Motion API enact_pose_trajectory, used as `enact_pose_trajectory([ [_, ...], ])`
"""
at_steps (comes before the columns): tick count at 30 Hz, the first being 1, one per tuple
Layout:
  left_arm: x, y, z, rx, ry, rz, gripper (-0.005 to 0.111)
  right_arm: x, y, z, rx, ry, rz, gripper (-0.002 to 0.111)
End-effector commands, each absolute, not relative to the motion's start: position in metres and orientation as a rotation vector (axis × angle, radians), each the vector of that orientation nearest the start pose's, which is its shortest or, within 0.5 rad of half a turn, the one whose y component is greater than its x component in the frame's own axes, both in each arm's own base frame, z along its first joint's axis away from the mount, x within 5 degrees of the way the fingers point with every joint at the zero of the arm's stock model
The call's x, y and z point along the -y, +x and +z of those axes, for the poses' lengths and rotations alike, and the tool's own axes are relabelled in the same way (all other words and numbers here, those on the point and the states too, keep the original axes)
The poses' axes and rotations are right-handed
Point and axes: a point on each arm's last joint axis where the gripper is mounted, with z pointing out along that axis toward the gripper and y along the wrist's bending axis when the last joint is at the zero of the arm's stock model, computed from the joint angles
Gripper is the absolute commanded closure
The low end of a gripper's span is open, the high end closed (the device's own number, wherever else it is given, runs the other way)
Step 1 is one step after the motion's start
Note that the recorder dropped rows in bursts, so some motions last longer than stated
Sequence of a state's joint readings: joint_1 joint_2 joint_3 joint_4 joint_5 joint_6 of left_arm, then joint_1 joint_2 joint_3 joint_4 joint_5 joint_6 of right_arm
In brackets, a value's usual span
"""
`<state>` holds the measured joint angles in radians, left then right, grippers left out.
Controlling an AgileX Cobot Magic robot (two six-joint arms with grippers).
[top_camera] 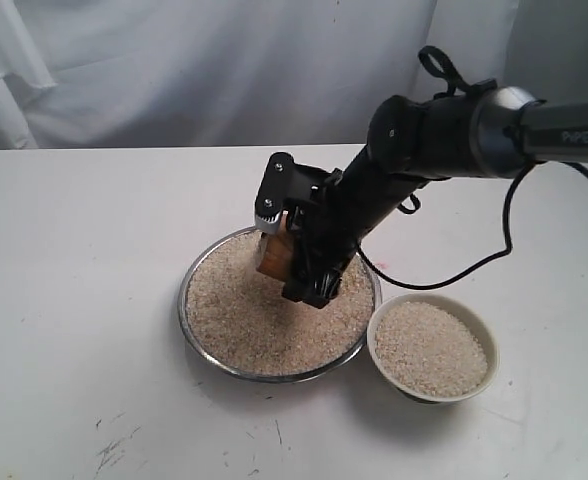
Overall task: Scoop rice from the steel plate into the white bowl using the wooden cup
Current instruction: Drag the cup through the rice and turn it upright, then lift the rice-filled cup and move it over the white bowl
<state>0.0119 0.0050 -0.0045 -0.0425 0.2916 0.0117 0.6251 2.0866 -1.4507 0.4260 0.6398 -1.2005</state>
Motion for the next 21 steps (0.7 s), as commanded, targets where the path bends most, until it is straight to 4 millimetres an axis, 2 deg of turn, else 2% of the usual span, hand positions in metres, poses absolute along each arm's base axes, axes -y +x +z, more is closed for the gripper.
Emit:
enact_pose_trajectory([
  [1,0.001,0.055,0.187,-1.768,-0.030,-0.027,0.107,-0.259,0.339,0.170,-1.916,-1.783,0.360,0.108],
  [7,0.001,0.055,0.187,-1.768,-0.030,-0.027,0.107,-0.241,0.331,0.173,-1.864,-1.699,0.507,0.108],
  [13,0.001,0.055,0.187,-1.768,-0.030,-0.027,0.107,-0.229,0.324,0.174,-1.817,-1.688,0.540,0.108],
  [17,0.001,0.055,0.187,-1.768,-0.030,-0.027,0.107,-0.226,0.318,0.186,-1.756,-1.700,0.524,0.108],
  [21,0.001,0.055,0.187,-1.768,-0.030,-0.027,0.107,-0.221,0.312,0.203,-1.732,-1.633,0.507,0.108],
])
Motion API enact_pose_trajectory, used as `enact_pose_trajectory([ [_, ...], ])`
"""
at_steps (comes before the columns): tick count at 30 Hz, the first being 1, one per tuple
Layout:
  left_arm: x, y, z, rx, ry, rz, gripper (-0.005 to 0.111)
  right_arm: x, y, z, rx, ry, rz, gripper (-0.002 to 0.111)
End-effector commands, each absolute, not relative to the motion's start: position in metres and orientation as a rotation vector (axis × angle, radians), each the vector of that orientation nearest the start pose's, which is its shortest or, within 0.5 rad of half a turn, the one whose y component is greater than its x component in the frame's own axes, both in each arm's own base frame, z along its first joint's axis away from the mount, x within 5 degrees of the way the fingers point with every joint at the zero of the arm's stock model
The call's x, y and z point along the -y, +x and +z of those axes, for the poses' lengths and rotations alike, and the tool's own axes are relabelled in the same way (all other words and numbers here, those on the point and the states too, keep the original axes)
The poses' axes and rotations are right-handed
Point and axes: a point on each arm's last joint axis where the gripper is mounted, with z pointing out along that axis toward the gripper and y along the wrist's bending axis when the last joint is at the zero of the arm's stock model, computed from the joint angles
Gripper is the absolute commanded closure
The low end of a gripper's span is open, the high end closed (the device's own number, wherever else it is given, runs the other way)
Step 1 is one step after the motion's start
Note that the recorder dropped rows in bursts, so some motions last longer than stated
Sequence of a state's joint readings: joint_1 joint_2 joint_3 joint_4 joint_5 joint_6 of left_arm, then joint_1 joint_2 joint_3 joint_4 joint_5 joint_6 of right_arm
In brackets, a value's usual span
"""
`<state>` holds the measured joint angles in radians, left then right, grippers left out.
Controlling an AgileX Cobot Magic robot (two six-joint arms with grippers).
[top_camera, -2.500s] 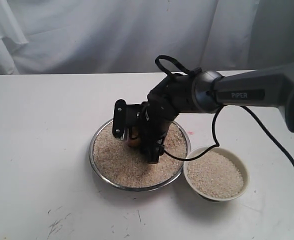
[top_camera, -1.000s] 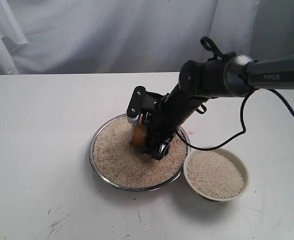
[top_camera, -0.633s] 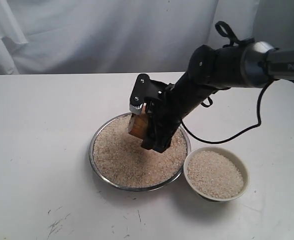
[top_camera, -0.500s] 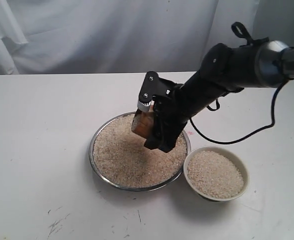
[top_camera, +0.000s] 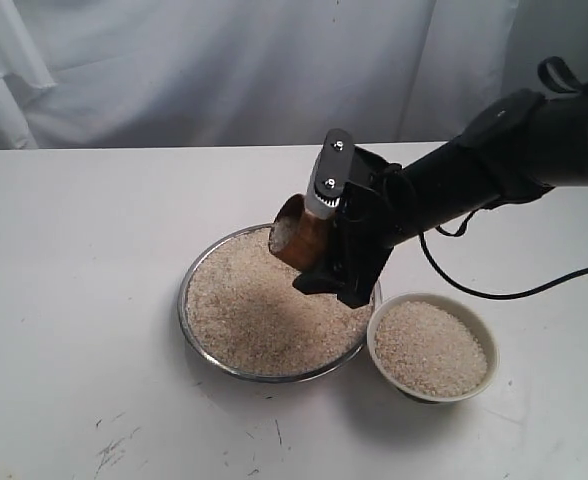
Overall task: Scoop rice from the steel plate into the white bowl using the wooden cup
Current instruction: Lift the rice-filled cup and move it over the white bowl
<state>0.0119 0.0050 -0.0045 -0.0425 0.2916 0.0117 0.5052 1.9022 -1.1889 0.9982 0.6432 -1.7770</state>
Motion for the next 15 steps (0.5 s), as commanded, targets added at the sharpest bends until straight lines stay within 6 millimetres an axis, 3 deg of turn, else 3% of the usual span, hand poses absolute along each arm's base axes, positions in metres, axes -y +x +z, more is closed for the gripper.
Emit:
enact_pose_trajectory([
  [1,0.001,0.055,0.187,-1.768,-0.030,-0.027,0.107,-0.218,0.310,0.205,-1.727,-1.630,0.496,0.108],
  [15,0.001,0.055,0.187,-1.768,-0.030,-0.027,0.107,-0.169,0.290,0.228,-1.710,-1.421,0.517,0.108],
])
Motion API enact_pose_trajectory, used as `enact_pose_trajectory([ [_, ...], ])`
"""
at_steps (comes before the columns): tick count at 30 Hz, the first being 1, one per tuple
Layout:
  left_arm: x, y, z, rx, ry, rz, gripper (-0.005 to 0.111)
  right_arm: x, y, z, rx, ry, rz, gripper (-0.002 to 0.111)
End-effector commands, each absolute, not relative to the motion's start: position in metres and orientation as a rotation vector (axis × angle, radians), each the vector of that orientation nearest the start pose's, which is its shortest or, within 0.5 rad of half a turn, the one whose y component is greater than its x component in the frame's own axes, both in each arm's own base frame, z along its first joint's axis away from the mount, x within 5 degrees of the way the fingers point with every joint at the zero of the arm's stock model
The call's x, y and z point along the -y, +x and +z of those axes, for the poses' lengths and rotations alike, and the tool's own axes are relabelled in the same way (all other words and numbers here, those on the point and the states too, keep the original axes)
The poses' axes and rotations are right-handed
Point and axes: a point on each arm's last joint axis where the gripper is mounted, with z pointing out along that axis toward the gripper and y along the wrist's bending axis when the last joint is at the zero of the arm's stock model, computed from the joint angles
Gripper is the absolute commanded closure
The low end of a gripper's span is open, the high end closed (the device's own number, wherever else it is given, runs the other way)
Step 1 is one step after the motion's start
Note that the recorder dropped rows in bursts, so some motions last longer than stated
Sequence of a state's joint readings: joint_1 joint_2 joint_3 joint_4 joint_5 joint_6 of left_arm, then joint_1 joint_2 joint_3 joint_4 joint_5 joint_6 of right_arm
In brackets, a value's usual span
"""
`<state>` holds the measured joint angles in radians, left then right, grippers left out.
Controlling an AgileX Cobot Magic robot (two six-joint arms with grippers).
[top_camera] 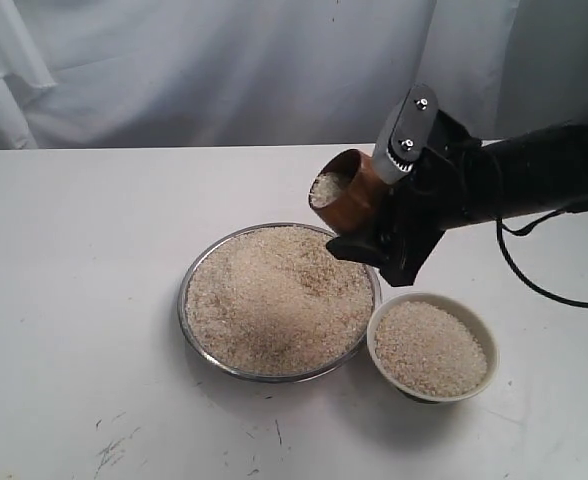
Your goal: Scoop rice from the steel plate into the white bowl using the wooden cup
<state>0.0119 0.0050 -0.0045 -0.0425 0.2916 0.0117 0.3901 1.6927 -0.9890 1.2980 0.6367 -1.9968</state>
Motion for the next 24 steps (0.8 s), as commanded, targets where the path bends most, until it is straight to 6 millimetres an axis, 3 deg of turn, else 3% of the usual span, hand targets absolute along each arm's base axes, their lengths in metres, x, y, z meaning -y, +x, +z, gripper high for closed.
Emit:
enact_pose_trajectory([
  [1,0.001,0.055,0.187,-1.768,-0.030,-0.027,0.107,-0.165,0.288,0.229,-1.711,-1.418,0.494,0.108],
  [8,0.001,0.055,0.187,-1.768,-0.030,-0.027,0.107,-0.128,0.268,0.232,-1.754,-1.354,0.368,0.108],
  [12,0.001,0.055,0.187,-1.768,-0.030,-0.027,0.107,-0.118,0.259,0.231,-1.772,-1.344,0.314,0.108],
  [17,0.001,0.055,0.187,-1.768,-0.030,-0.027,0.107,-0.106,0.245,0.216,-1.804,-1.427,0.179,0.108],
  [24,0.001,0.055,0.187,-1.768,-0.030,-0.027,0.107,-0.088,0.232,0.198,-1.900,-1.380,0.011,0.108],
])
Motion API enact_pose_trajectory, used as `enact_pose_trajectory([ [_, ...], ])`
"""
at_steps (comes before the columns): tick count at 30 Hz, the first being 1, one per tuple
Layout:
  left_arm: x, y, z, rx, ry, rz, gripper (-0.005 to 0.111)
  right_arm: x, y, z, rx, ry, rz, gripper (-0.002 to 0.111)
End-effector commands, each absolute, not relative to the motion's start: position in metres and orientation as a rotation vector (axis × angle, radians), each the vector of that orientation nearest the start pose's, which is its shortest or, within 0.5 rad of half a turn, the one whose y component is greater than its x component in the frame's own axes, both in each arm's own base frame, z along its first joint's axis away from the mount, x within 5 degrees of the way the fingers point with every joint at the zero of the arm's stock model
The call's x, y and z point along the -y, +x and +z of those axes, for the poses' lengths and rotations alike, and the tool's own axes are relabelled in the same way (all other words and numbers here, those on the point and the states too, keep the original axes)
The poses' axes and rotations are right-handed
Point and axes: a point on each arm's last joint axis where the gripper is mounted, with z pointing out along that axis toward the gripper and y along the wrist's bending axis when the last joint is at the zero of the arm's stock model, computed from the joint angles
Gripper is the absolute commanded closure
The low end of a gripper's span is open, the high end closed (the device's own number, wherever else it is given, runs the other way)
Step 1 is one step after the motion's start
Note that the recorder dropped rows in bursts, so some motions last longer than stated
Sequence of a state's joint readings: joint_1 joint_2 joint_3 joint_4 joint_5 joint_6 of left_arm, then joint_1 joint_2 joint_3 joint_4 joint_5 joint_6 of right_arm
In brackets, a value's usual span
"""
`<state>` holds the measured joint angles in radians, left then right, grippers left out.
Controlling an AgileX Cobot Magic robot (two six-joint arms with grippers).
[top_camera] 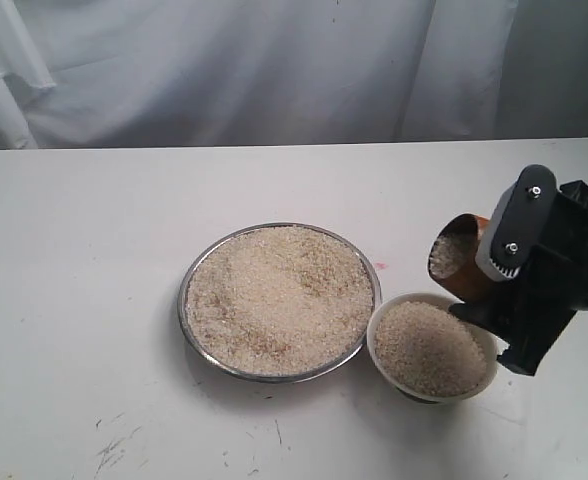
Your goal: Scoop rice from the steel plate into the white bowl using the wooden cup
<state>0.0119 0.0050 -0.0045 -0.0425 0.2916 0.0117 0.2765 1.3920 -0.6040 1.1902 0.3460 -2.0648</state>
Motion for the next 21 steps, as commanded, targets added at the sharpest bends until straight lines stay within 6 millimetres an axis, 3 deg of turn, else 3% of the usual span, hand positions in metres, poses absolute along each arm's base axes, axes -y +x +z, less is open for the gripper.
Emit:
enact_pose_trajectory([
  [1,0.001,0.055,0.187,-1.768,-0.030,-0.027,0.107,-0.088,0.231,0.196,-1.904,-1.383,0.010,0.108],
  [9,0.001,0.055,0.187,-1.768,-0.030,-0.027,0.107,-0.082,0.236,0.196,-1.829,-1.499,-0.179,0.108],
  [21,0.001,0.055,0.187,-1.768,-0.030,-0.027,0.107,-0.094,0.230,0.196,-1.795,-1.544,-0.141,0.108],
])
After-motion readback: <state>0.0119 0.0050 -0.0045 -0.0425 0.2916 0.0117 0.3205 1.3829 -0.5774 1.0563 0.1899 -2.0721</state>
